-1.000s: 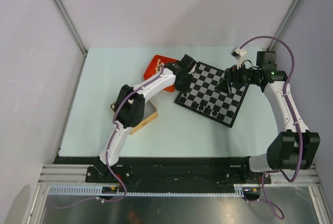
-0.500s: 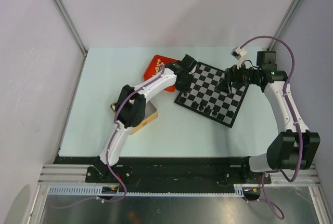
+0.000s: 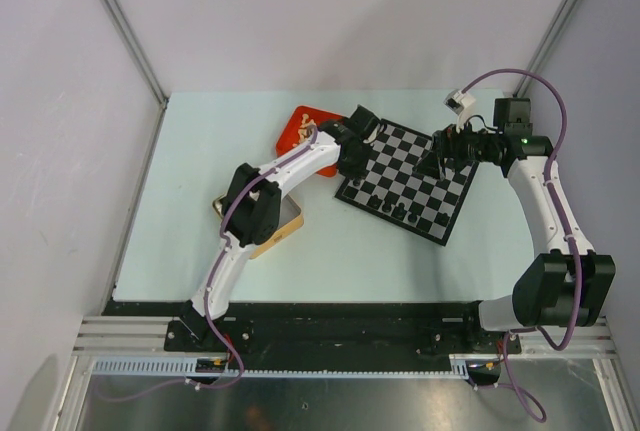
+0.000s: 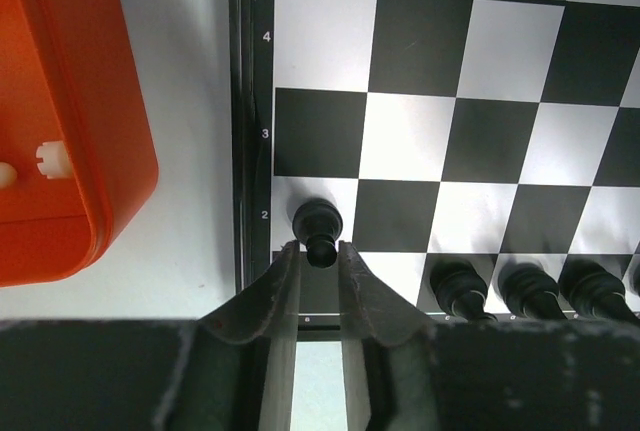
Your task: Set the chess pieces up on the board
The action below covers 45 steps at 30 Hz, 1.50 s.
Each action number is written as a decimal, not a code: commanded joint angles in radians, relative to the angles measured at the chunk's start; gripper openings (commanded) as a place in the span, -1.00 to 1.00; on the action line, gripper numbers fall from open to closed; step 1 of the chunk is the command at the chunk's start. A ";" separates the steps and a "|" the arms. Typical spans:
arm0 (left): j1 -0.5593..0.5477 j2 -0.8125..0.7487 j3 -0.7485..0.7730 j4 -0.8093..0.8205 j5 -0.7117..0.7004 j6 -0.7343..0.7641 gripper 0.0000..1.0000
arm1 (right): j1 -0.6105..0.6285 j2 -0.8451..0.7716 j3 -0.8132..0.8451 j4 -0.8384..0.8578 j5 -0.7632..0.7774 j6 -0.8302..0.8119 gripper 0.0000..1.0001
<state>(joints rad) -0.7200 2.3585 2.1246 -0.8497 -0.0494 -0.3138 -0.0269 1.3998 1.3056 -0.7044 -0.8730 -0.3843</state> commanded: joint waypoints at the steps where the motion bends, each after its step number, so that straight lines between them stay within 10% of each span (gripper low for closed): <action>1: -0.006 0.010 0.058 -0.012 -0.004 0.004 -0.46 | -0.005 -0.016 -0.002 0.026 -0.020 0.012 0.89; 13: -0.001 -0.094 0.141 -0.011 0.006 -0.045 -0.02 | -0.001 -0.021 -0.002 0.016 -0.030 -0.004 0.89; 23: 0.025 -0.390 0.005 0.037 -0.104 -0.045 0.99 | 0.117 -0.025 0.001 -0.033 -0.063 -0.100 0.99; 36: 0.312 -1.011 -0.677 0.175 -0.112 -0.104 0.99 | 0.452 0.198 0.223 -0.110 0.023 -0.160 0.96; 45: 0.522 -1.313 -0.939 0.176 -0.072 -0.111 0.99 | 0.761 0.520 0.480 0.051 0.164 -0.105 0.31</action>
<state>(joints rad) -0.2607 1.1435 1.2514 -0.7059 -0.1440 -0.3962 0.6270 1.8149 1.6768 -0.7578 -0.7895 -0.5148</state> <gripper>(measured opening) 0.996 0.707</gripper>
